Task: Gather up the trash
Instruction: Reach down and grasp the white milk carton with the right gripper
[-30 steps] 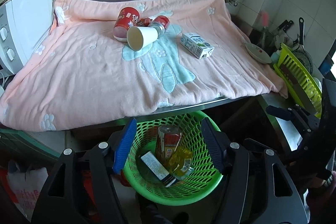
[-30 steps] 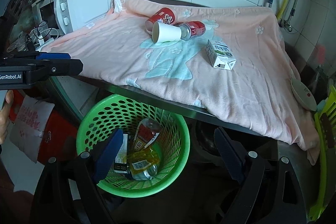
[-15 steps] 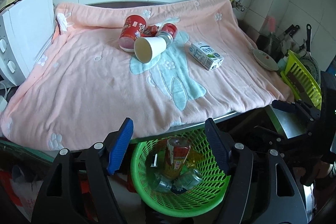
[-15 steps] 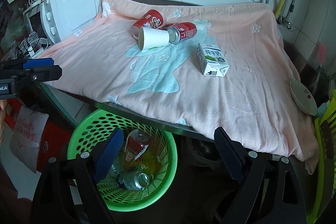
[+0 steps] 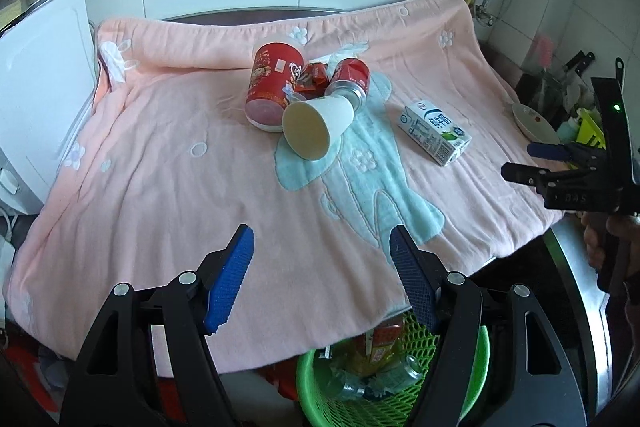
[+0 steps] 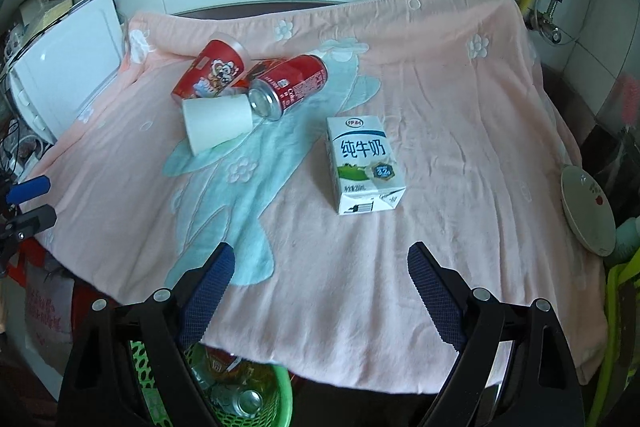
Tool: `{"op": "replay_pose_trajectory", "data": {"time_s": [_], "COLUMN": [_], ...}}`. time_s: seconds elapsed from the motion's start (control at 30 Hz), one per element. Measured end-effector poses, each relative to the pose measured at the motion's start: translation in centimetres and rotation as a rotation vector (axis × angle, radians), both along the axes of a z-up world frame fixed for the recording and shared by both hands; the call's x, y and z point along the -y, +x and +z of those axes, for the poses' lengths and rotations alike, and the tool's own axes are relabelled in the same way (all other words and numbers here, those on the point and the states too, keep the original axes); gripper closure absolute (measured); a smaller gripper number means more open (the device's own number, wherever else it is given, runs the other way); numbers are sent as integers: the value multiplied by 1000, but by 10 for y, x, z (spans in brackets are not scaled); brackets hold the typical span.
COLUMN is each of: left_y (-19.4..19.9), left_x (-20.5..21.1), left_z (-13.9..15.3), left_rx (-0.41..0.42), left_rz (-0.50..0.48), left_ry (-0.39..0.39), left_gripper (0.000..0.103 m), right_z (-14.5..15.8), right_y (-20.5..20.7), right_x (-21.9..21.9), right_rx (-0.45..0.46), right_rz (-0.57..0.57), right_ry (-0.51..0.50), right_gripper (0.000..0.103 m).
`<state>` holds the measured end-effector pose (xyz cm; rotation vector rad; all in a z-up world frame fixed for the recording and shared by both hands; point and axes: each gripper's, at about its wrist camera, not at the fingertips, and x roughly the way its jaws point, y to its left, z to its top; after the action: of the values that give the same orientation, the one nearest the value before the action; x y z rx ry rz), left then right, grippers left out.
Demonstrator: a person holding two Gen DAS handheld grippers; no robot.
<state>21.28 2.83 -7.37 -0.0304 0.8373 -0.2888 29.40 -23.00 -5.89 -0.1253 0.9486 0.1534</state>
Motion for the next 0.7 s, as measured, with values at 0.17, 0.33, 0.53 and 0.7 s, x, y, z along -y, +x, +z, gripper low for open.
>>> {"op": "replay_pose_trajectory", "data": {"time_s": [0.17,0.33,0.53,0.7], "left_y": [36,68,108,136], "left_x": [0,3,11,17], "left_z": [-4,-8,-16,-27], "left_rx": [2,15,17,0], "left_rz": [-31,-66,-116,-172], "left_ry": [22,50,43,28], "left_gripper": [30,24,17,16], "right_z": [-11,-27,-43,-57], "right_y": [46,86,124,145], "right_x": [6,8,12,12], "right_rx": [-38,-83,-132,-167], "right_rz": [-24,-50,-88,-110], "right_ry": [-23,-50,-63,-76], "right_gripper": [18,18,19,21]}}
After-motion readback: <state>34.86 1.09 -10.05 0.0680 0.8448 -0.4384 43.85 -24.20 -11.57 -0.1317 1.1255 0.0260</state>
